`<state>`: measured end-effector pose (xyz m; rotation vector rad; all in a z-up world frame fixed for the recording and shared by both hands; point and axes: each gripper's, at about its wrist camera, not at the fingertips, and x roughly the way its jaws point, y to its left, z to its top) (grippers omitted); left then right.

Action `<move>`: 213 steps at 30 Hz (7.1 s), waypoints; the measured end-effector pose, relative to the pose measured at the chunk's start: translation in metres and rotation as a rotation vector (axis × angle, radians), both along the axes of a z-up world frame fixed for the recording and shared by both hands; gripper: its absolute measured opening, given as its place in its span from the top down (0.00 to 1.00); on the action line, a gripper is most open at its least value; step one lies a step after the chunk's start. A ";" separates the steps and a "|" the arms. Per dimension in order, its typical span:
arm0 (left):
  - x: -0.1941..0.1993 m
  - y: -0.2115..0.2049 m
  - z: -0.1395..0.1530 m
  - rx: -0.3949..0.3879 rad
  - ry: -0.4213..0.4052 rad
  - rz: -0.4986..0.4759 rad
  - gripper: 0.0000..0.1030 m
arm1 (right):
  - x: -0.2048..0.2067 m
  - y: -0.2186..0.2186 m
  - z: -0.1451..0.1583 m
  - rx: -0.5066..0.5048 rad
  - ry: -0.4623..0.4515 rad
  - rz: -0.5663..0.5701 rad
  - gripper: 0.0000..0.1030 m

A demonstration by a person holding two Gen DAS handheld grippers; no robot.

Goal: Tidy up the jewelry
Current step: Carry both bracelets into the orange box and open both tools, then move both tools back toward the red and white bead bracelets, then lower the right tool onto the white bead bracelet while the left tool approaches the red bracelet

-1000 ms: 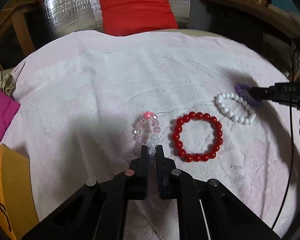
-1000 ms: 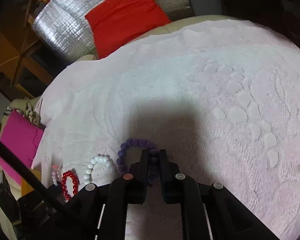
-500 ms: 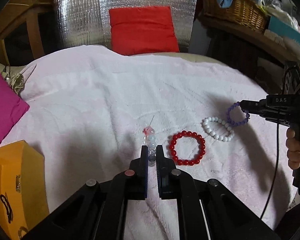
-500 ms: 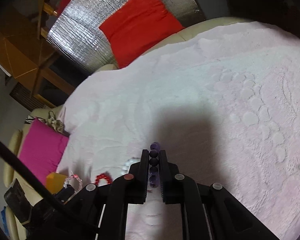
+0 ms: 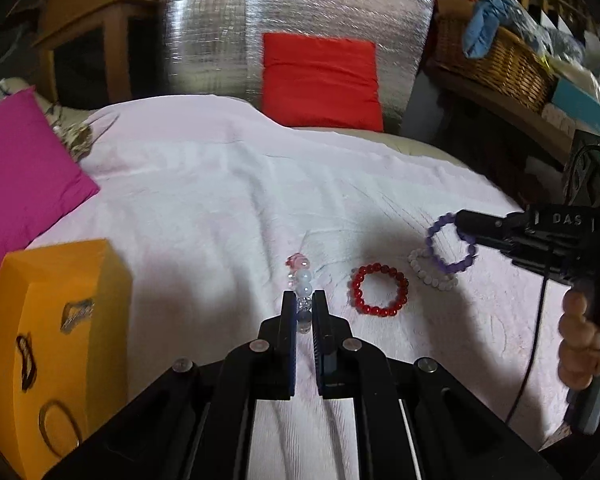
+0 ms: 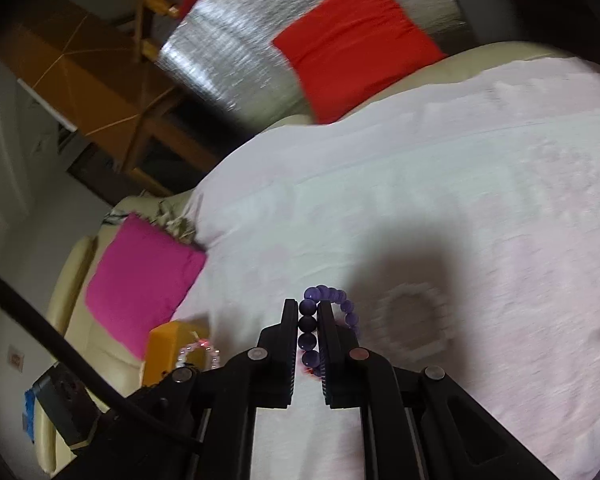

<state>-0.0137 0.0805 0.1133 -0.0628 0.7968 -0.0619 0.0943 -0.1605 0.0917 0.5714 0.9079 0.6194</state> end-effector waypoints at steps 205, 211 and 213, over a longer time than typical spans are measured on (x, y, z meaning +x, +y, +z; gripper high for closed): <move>0.065 -0.084 -0.052 0.211 0.078 0.004 0.18 | -0.021 -0.013 -0.069 -0.657 -0.114 -0.073 0.88; 0.070 -0.098 -0.060 0.239 0.070 -0.042 0.18 | -0.021 -0.011 -0.070 -0.675 -0.120 -0.075 0.88; 0.071 -0.101 -0.061 0.248 0.070 -0.042 0.18 | -0.020 -0.011 -0.071 -0.672 -0.118 -0.076 0.88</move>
